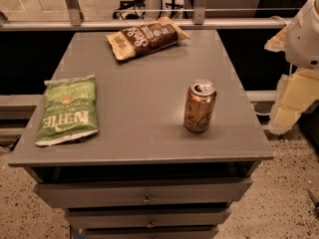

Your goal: Move orange can near brown chip bag

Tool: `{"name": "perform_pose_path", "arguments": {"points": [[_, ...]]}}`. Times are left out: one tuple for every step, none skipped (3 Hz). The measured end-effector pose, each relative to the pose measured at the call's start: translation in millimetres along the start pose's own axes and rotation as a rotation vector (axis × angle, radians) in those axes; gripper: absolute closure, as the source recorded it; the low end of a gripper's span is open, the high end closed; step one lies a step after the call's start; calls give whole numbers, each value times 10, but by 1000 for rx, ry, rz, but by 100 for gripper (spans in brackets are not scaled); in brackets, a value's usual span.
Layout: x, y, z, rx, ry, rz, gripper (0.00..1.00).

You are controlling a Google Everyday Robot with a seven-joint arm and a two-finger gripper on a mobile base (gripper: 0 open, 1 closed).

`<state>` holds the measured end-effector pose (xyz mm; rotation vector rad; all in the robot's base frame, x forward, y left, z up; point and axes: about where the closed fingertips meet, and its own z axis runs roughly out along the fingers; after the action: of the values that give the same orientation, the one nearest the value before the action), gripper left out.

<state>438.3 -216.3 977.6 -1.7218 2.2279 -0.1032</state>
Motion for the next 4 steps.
{"name": "perform_pose_path", "arguments": {"points": [[0,0,0,0,0,0,0],[-14,-43,94,-29,-60,7,0],[-68,-139,369,-78,-190,42,0],[-242,-170,630,-130,-368,80,0]]}}
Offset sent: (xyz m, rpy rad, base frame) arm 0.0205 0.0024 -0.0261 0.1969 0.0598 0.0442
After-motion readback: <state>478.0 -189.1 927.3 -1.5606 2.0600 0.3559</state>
